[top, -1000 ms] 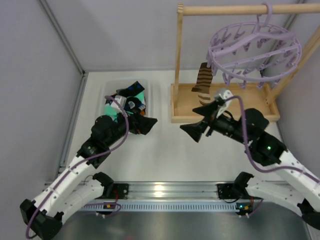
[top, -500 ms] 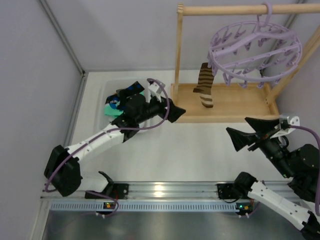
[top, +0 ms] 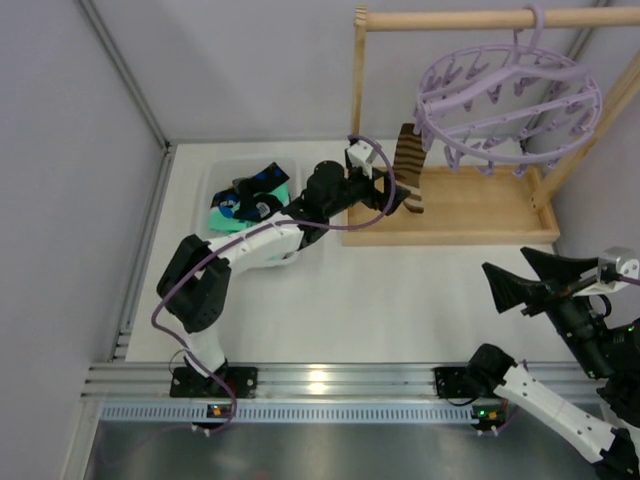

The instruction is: Remove the socks clipped to the hanger

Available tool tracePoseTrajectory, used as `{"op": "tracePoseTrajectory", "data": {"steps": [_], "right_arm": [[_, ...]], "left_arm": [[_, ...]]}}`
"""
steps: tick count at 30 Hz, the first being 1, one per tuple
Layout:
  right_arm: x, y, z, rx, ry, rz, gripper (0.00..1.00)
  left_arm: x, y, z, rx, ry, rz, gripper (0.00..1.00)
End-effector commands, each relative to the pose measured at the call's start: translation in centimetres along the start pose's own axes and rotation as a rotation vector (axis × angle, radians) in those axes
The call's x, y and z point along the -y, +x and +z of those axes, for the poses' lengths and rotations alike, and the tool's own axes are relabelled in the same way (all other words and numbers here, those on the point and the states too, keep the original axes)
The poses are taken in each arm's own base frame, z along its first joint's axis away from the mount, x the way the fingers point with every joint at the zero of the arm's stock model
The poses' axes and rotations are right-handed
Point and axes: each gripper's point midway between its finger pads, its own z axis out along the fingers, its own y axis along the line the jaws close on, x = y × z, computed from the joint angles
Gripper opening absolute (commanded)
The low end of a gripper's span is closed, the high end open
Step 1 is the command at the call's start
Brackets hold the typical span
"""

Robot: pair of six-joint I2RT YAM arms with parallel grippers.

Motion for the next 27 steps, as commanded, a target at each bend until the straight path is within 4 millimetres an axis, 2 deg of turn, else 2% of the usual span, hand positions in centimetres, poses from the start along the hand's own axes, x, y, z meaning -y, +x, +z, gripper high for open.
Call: {"op": "tracePoseTrajectory", "data": {"steps": [1,8,14,18,19,21,23,27], "right_arm": [[0.7,0.4,-0.6,-0.004,0.015,0.001,0.99],[0.2,1.4,-0.4,-0.021,-0.011,-0.002,0.99],[-0.2,1.3,0.0,-0.03,-0.027,-0.027,0.99],[-0.9,1.1,0.1,-0.034,-0.067,-0.044,0.99],[-1.1,1.1,0.1,-0.039,-0.079,-0.051,1.0],[-1.4,1.1,0.2,-0.041,-0.091,-0.057,0.99],[-1.5,1.3,0.4,-0.049,-0.096,-0.066,0.99],[-1.9,1.6,0.6,-0.068,-0.113,-0.087,0.99]], "left_arm": [[0.0,-3.2,1.7,0.111,-0.02,0.098,0.98],[-3.0,-2.4,3.9,0.113,-0.141,0.209,0.98],[-5.3,-1.0,6.0,0.095,-0.178,0.249,0.98],[-6.7,-0.7,7.1,0.094,-0.192,0.286,0.98],[-6.7,-1.1,7.4,0.103,-0.19,0.29,0.98],[-7.0,-0.5,7.9,0.095,-0.174,0.289,0.98],[-6.2,-0.1,8.6,0.089,-0.099,0.293,0.98],[-6.1,0.4,9.6,0.085,-0.038,0.29,0.98]]}}
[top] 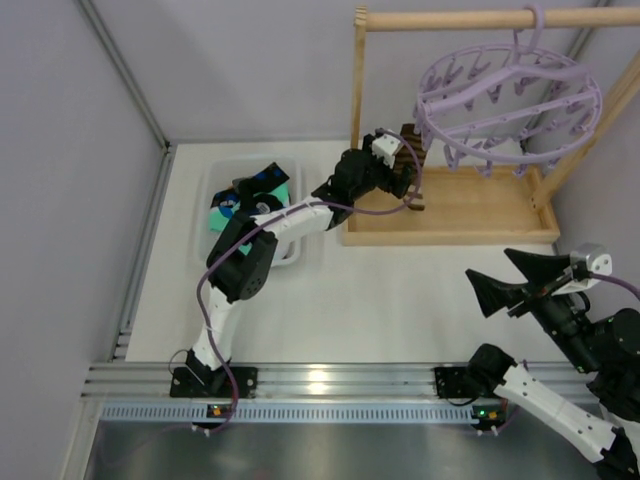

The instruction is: Remove the socks clipped to the hanger

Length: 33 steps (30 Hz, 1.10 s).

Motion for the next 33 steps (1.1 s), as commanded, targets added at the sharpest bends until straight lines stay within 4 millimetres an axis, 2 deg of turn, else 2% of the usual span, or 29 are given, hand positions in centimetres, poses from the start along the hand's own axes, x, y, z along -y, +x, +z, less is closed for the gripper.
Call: {"op": "tracePoseTrajectory", "data": {"steps": [1,5,8,9,10,12,13,15,16,17,18,20,23,24,25,26,27,28,29,30,32,33], "right_arm": [[-1.0,-0.5,0.2,-0.011,-0.056,-0.033,0.99],[-1.5,-0.6,0.4,-0.012,-0.084,-0.057,0.99],[-1.5,-0.5,0.6,-0.014,-0.084,-0.075,0.99],[-1.5,-0.6,0.7,-0.008,-0.084,-0.08,1.0],[-1.6,-0.5,0.8,-0.009,-0.09,-0.081,0.99],[-1.8,-0.4,1.0,-0.01,-0.098,-0.086,0.99],[-1.9,-0.3,1.1,-0.009,-0.104,-0.085,0.99],[-2.0,-0.3,1.1,-0.005,-0.105,-0.082,0.99],[-1.8,-0.5,1.2,0.007,-0.096,-0.076,0.99],[-1.7,-0.7,1.1,0.016,-0.089,-0.072,0.99],[-1.1,-0.8,1.1,0.032,-0.056,-0.054,1.0],[-0.5,-1.7,1.0,0.083,-0.019,-0.008,1.0],[0.3,-3.3,0.3,0.159,0.023,0.05,0.99],[0.6,-3.9,0.1,0.174,0.039,0.062,1.0],[0.7,-4.2,0.0,0.178,0.047,0.067,0.99],[0.9,-4.2,0.1,0.166,0.063,0.068,0.99],[1.1,-4.7,0.4,0.158,0.09,0.079,0.99],[1.3,-4.7,0.5,0.146,0.105,0.08,0.99],[1.4,-4.7,0.8,0.131,0.125,0.081,1.0],[1.8,-4.6,1.4,0.109,0.16,0.073,0.99],[2.3,-4.6,2.0,0.092,0.213,0.073,0.99],[2.9,-5.1,2.0,0.1,0.258,0.084,0.99]], "left_arm": [[0.6,-3.4,1.0,0.105,0.079,0.03,0.98],[0.9,-3.3,1.5,0.112,0.127,0.021,0.98],[1.6,-3.3,1.0,0.104,0.153,-0.037,0.87],[1.7,-3.5,0.9,0.107,0.155,-0.044,0.8],[2.1,-3.8,0.5,0.11,0.161,-0.061,0.65],[2.3,-4.5,-0.1,0.135,0.163,-0.072,0.51],[2.4,-4.7,-0.6,0.132,0.153,-0.082,0.38],[3.1,-5.1,-1.2,0.136,0.15,-0.084,0.28],[3.4,-5.6,-1.8,0.139,0.141,-0.087,0.14],[3.3,-5.8,-2.0,0.143,0.112,-0.085,0.11],[4.2,-5.4,-2.4,0.131,0.102,-0.084,0.09],[4.9,-6.5,-3.0,0.147,0.05,-0.102,0.0],[6.2,-7.0,-4.4,0.149,0.015,-0.155,0.0],[6.0,-6.2,-4.7,0.133,-0.023,-0.172,0.0],[6.2,-6.9,-5.4,0.145,-0.042,-0.178,0.0],[7.4,-6.9,-5.8,0.142,-0.041,-0.179,0.0],[7.2,-6.2,-6.3,0.131,-0.087,-0.171,0.0],[7.5,-6.8,-6.9,0.141,-0.106,-0.167,0.0],[8.9,-6.8,-7.3,0.139,-0.108,-0.161,0.0],[8.7,-6.6,-8.0,0.134,-0.16,-0.144,0.0],[10.7,-6.2,-8.8,0.124,-0.171,-0.127,0.0],[11.1,-5.5,-9.2,0.108,-0.19,-0.108,0.0]]}}
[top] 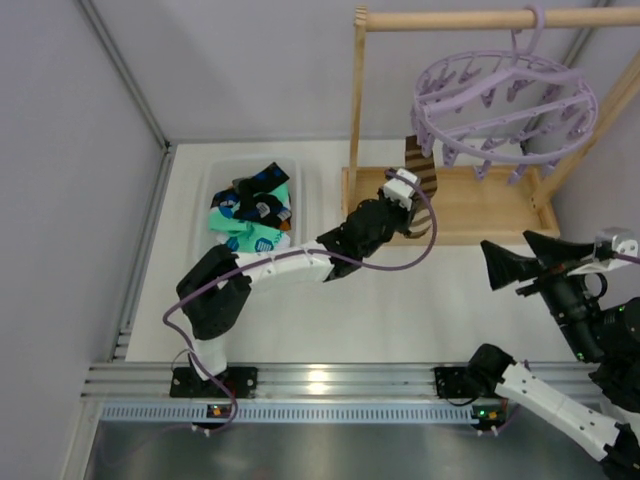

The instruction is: Remove the socks clipped to the hanger

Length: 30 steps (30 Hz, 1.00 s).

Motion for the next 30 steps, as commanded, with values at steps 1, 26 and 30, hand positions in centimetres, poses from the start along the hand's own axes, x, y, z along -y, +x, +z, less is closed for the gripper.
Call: {"op": "tracePoseTrajectory", "data": {"steps": [1,26,30], "right_arm": [[0.9,-1.2,1.9,0.002,0.131,0.025,0.99],[1.7,-7.4,5.4,-0.034,0.359,-0.143,0.99],[1.6,-4.1,8.6,-0.272,0.498,-0.307,0.91]], "left_arm": [[0.0,-2.3,-2.2,0.082,-0.161,0.019,0.0],[12.3,3.8,-2.0,0.001,-0.415,0.478,0.0],[12.1,3.9,-2.0,-0.006,-0.425,0.505,0.0]]}}
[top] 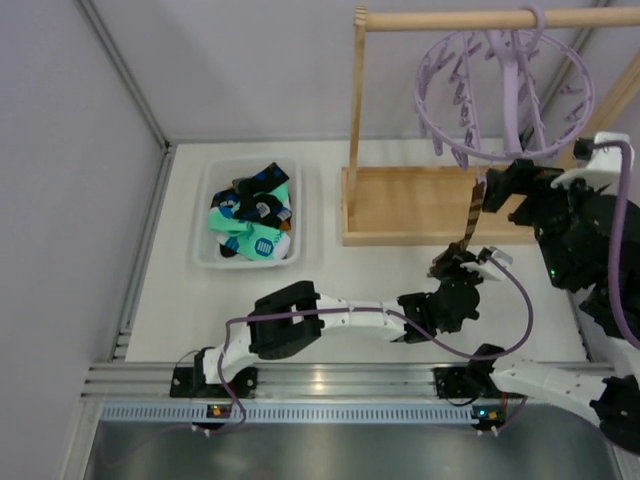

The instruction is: Remove the socks clipped to the hanger

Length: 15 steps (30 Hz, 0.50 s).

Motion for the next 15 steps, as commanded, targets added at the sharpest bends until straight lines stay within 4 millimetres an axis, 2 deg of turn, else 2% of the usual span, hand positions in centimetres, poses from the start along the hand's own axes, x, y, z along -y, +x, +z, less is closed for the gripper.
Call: {"op": "tracePoseTrajectory", "data": {"steps": [1,2,5,8,15], "right_arm": [[-0.5,2.9,2.1,-0.177,0.125,-0.191,0.88],[-0.5,2.3,2.1,-0.171,0.137,-0.178,0.83],[-1.8,3.1,3.7,-0.216,0.142,-0.215,0.75],[-2.7,4.4,5.2,-0.273,0.153,-0.247,0.73],[-2.9,6.0,7.8,-0.284,0.241,-0.297,0.69]], "left_arm": [[-0.6,-1.7,-0.1,0.018,-0.04,-0.003,0.0],[-0.5,-1.7,-0.1,0.02,-0.041,-0.005,0.0],[-0.3,-1.6,-0.2,0.019,-0.036,0.002,0.0],[-0.2,-1.6,-0.4,0.02,-0.031,0.014,0.0],[-0.3,-2.0,-0.4,0.026,-0.027,0.01,0.0]]}}
